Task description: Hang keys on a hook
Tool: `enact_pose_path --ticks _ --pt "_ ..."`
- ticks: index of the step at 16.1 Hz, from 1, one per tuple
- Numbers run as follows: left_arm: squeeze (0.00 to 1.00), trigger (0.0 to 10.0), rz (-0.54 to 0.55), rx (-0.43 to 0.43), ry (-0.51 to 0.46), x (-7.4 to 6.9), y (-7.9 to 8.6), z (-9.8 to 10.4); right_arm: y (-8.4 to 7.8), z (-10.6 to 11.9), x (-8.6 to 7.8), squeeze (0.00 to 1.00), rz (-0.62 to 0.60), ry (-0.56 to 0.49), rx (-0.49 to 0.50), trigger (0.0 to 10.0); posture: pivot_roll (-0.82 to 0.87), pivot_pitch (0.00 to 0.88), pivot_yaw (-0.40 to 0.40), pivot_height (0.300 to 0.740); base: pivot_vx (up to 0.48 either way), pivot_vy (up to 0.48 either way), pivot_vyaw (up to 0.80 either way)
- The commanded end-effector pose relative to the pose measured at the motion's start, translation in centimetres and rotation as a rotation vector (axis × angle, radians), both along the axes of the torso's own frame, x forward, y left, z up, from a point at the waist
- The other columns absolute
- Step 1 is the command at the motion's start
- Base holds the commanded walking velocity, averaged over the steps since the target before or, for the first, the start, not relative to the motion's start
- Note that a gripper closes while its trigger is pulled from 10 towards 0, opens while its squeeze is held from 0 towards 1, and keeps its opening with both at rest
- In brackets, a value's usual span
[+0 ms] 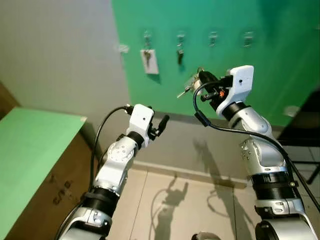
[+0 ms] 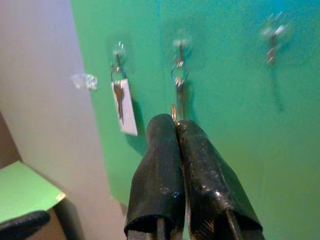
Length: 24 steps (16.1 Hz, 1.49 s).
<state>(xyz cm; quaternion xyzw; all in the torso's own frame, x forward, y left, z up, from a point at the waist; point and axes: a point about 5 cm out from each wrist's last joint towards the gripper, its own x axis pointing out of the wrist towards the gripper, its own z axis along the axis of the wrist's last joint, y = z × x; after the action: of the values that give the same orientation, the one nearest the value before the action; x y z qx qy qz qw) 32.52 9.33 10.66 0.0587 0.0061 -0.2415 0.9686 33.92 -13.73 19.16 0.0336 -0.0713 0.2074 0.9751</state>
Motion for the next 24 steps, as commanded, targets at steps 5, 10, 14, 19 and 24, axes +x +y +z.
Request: enact_pose_path --ticks 5,10,14,19,24 --pt "0.0 10.0 0.098 -0.013 0.061 -1.8 4.0 -1.4 -4.9 -6.3 -7.4 0.0 -0.279 0.074 -0.197 0.0 -0.14 0.0 0.054 0.74 0.0 0.0 0.0" --pt "0.0 10.0 0.204 0.051 0.002 -6.0 5.5 -2.9 -7.5 -13.5 -18.1 0.0 -0.609 0.274 -0.135 0.0 -0.17 0.0 0.04 0.74 0.0 0.0 0.0" --pt "0.0 10.0 0.156 0.002 0.039 -5.0 4.3 -2.5 -7.5 -14.8 -15.7 0.0 -0.59 0.28 -0.148 0.0 -0.18 0.0 0.048 0.74 0.0 0.12 -0.34" --pt "0.0 10.0 0.153 0.037 0.026 -3.8 4.1 -2.1 -7.5 -15.1 -14.2 0.0 -0.568 0.251 -0.146 0.0 -0.18 0.0 0.062 0.74 0.0 0.192 -0.27" --pt "0.0 10.0 0.124 0.033 0.022 -3.2 2.6 -1.4 -5.1 -12.3 -10.6 0.0 -0.376 0.147 -0.088 0.0 -0.17 0.0 0.07 0.74 0.126 0.315 0.0"
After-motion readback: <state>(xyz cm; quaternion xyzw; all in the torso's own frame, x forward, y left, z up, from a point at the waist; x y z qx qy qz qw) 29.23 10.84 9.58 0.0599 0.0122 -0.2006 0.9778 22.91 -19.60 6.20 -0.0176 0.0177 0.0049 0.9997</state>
